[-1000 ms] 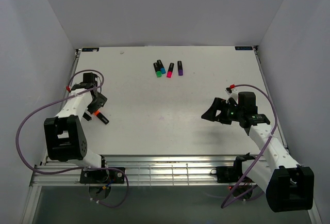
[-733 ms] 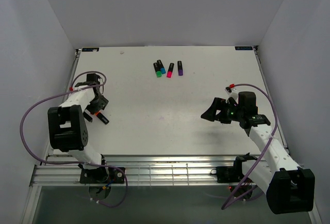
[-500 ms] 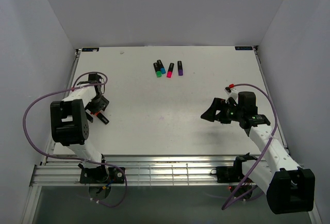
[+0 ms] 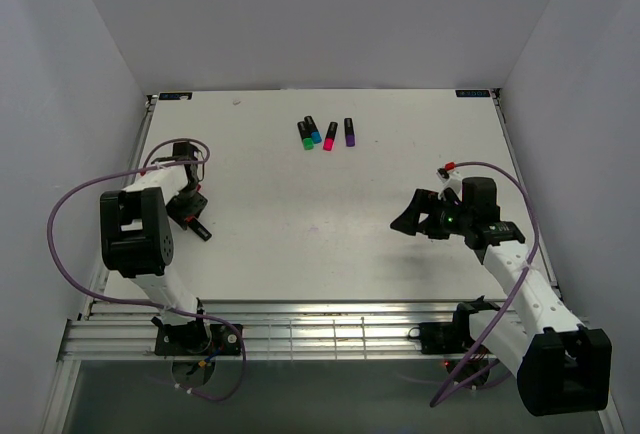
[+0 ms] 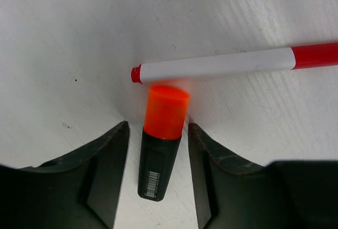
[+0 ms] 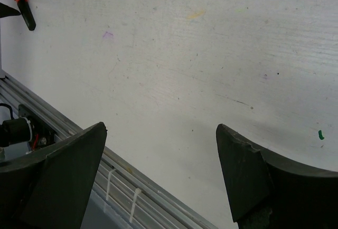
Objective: Open the pen caps
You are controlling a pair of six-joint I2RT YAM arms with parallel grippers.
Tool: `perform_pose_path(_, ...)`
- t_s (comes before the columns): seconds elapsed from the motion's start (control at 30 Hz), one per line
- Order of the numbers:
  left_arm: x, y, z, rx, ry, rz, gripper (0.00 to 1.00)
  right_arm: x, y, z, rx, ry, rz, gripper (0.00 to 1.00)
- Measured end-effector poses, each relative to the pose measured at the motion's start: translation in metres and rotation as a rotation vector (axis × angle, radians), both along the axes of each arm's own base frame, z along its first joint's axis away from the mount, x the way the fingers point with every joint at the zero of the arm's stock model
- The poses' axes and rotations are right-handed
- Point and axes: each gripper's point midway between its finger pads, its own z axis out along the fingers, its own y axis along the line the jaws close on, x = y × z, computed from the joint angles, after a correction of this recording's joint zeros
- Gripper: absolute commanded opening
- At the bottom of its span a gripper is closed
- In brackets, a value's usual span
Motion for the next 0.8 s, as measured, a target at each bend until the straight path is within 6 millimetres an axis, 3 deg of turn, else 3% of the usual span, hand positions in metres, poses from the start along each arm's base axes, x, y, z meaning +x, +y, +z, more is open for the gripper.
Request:
perform_pose_path(0.17,0.002,-0.001,-0.003,-0.001,-0.024,-0.004,0.34,0.002,-0.003,0.007,-0.018,-0.021,-0.021,0.9)
perform_pose_path(0.3,-0.004,-0.003,-0.002,-0.01,-0.036,-0.016,0.28,0.005,-0.008,0.01,-0.061,-0.027,-0.049,0.9)
perform_pose_path(0.47,-0.017,-0.019,0.0,-0.064,-0.043,-0.049,0.09,0.004,-0.003,0.018,-0.085,-0.034,-0.041,0.9)
perform_pose_path(0.53,-0.02,-0.029,0.005,-0.09,-0.057,-0.078,0.0,0.002,0.004,0.024,-0.064,-0.038,-0.013,0.9)
perform_pose_path(0.67,-0.014,-0.056,0.037,-0.137,-0.173,-0.174,0.0,-0.01,0.035,0.039,0.019,-0.031,0.092,0.9)
perform_pose_path(0.8,-0.005,-0.083,0.077,-0.193,-0.324,-0.277,0.0,-0.027,0.077,0.058,0.12,-0.04,0.229,0.9)
